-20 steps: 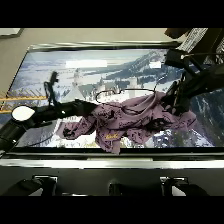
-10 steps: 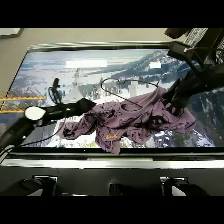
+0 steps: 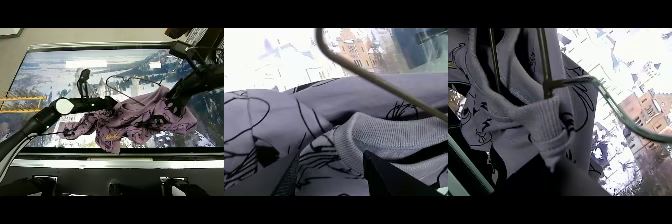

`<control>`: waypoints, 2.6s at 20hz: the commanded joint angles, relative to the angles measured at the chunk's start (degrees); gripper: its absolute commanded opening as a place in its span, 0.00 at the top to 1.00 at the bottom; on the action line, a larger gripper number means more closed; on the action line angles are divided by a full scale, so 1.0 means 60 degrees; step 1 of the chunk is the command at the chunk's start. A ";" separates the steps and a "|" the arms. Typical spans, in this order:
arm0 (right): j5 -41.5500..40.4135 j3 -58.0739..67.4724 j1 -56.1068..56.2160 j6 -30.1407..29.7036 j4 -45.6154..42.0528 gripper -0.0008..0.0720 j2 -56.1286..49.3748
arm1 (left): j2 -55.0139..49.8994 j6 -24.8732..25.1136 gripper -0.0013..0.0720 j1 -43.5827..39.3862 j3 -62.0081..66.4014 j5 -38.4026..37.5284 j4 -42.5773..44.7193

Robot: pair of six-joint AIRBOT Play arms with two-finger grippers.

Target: Fold the clothes and pants, and hang the long-sleeved shirts on hangers.

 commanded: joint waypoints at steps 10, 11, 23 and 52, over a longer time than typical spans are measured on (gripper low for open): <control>-0.0029 0.0011 0.0004 0.0051 -0.0102 0.95 -0.0029 | -0.1479 0.0138 0.36 -0.0812 0.1574 -0.0721 0.1421; -0.0025 0.0011 0.0004 0.0051 -0.0098 0.95 -0.0029 | -0.1526 0.0142 0.36 -0.0812 0.1574 -0.0739 0.1464; 0.0011 0.0011 0.0004 0.0051 -0.0095 0.95 -0.0029 | -0.2284 0.0138 0.58 -0.0812 0.1807 -0.0015 0.1453; 0.0663 0.0011 0.1351 0.0404 -0.2448 0.96 -0.0007 | -0.2116 -0.0109 0.95 0.0940 0.2936 -0.1137 0.1581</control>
